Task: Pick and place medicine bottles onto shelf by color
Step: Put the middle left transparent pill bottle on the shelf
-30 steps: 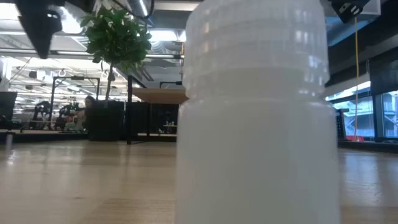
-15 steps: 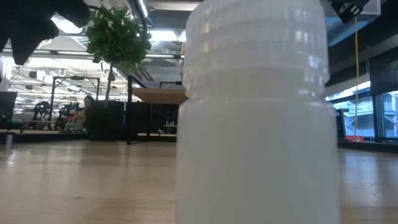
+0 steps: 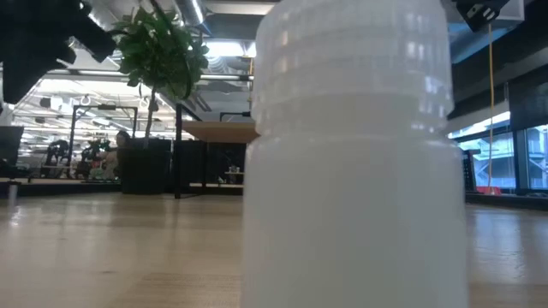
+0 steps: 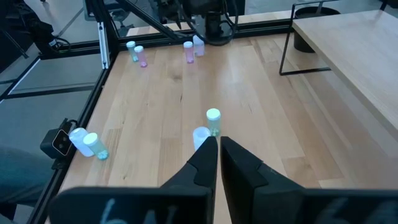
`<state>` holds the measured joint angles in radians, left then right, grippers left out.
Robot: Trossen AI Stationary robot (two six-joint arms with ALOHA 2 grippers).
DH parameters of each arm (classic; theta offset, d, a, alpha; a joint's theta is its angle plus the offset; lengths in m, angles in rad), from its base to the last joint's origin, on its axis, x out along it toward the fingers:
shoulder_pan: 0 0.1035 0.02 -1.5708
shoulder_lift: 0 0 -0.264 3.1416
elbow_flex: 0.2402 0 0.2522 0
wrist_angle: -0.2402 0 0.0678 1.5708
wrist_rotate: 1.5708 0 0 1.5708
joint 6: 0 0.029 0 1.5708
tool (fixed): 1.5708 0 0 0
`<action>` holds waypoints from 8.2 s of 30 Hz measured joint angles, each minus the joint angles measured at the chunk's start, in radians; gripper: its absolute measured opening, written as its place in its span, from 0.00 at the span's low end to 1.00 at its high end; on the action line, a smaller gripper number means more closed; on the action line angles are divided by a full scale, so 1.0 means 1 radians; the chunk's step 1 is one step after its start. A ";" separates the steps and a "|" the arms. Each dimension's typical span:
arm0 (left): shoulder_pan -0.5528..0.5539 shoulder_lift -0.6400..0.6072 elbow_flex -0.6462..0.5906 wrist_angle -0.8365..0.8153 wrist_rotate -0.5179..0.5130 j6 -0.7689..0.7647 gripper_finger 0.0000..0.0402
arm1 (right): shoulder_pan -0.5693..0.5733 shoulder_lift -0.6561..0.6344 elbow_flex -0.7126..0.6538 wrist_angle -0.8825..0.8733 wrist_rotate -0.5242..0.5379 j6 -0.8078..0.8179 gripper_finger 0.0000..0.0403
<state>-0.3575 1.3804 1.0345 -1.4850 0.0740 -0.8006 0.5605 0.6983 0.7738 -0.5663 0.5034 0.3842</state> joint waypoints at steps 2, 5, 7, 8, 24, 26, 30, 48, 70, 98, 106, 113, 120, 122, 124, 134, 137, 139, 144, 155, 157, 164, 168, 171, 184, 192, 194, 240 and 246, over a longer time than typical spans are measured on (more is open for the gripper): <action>-0.002 -0.001 -0.020 0.026 0.007 0.000 0.87 | 0.000 0.000 0.000 0.000 0.000 0.000 0.06; -0.005 -0.002 -0.054 0.051 0.031 0.000 0.87 | 0.000 0.000 0.000 0.000 0.000 0.000 0.06; -0.004 -0.002 -0.082 0.070 0.049 0.000 0.87 | 0.000 0.000 0.000 0.000 0.000 0.000 0.06; -0.001 -0.002 -0.094 0.078 0.053 0.000 0.87 | 0.000 0.000 0.000 0.000 0.000 0.000 0.06; 0.015 -0.002 -0.224 0.174 0.013 0.100 0.87 | 0.000 0.000 0.000 0.000 0.000 0.000 0.06; 0.029 -0.002 -0.237 0.185 0.012 0.105 0.87 | 0.000 0.000 0.000 0.000 0.000 0.000 0.06; 0.056 -0.002 -0.270 0.208 0.012 0.108 0.87 | 0.000 0.000 0.000 0.000 0.000 0.000 0.06; 0.066 -0.001 -0.271 0.259 0.013 0.159 0.85 | 0.000 0.000 0.000 0.000 0.000 0.000 0.06; -0.018 0.000 -0.286 0.271 -0.099 0.089 0.85 | 0.000 0.000 0.000 0.000 0.000 0.000 0.06; -0.019 0.001 -0.357 0.350 -0.082 0.014 0.82 | 0.000 0.000 0.000 0.000 0.000 0.000 0.06; -0.019 0.001 -0.357 0.333 -0.062 -0.012 0.63 | 0.000 0.000 0.000 0.000 0.000 0.000 0.06; -0.019 0.001 -0.357 0.333 -0.040 -0.026 0.48 | 0.000 0.000 0.000 0.000 0.000 0.000 0.06; -0.019 0.000 -0.356 0.333 -0.026 -0.038 0.39 | 0.000 0.000 0.000 0.000 0.000 0.000 0.06; -0.019 0.000 -0.356 0.332 -0.026 -0.039 0.38 | 0.000 0.000 0.000 0.000 0.000 0.000 0.06; -0.019 0.000 -0.350 0.326 -0.027 -0.048 0.37 | 0.000 0.000 0.000 0.000 0.000 0.000 0.06; -0.019 0.000 -0.197 0.125 -0.056 -0.079 0.37 | 0.000 0.000 0.000 0.000 0.000 0.000 0.06; -0.018 0.000 -0.133 0.045 -0.064 -0.092 0.37 | 0.000 0.000 0.000 0.000 0.000 0.000 0.06; -0.018 0.000 -0.084 0.000 -0.081 -0.109 0.37 | 0.000 0.000 0.000 0.000 0.000 0.000 0.06; -0.016 0.000 0.042 -0.055 -0.154 -0.135 0.37 | 0.000 0.000 0.000 0.000 0.000 0.000 0.06; 0.084 0.060 0.235 0.000 -0.274 0.024 0.37 | 0.000 0.000 0.000 0.000 0.000 0.000 0.06; 0.111 0.105 0.278 0.009 -0.282 0.080 0.37 | 0.000 0.000 0.000 0.000 0.000 0.000 0.06; 0.189 0.280 0.448 0.027 -0.316 0.311 0.37 | 0.000 0.000 0.000 0.000 0.000 0.000 0.06; 0.223 0.358 0.506 0.083 -0.317 0.458 0.37 | 0.000 0.000 0.000 0.000 0.000 0.000 0.06; 0.258 0.396 0.515 0.137 -0.286 0.548 0.37 | 0.000 0.000 0.000 0.000 0.000 0.000 0.06; 0.366 0.508 0.515 0.237 -0.211 0.694 0.37 | 0.000 0.000 0.000 0.000 0.000 0.000 0.06; 0.366 0.590 0.515 0.247 -0.199 0.735 0.37 | 0.000 0.000 0.000 0.000 0.000 0.000 0.06; 0.366 0.597 0.514 0.260 -0.199 0.750 0.37 | 0.000 0.000 0.000 0.000 0.000 0.000 0.06; 0.366 0.597 0.514 0.290 -0.137 0.751 0.37 | -0.001 0.006 0.001 -0.008 0.299 -0.053 0.06; 0.366 0.614 0.510 0.296 -0.139 0.751 0.37 | -0.001 0.006 0.001 -0.008 0.297 -0.053 0.06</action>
<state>0.0082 1.9940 1.5440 -1.1887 -0.0647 -0.0500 0.5598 0.7044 0.7750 -0.5740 0.8005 0.3317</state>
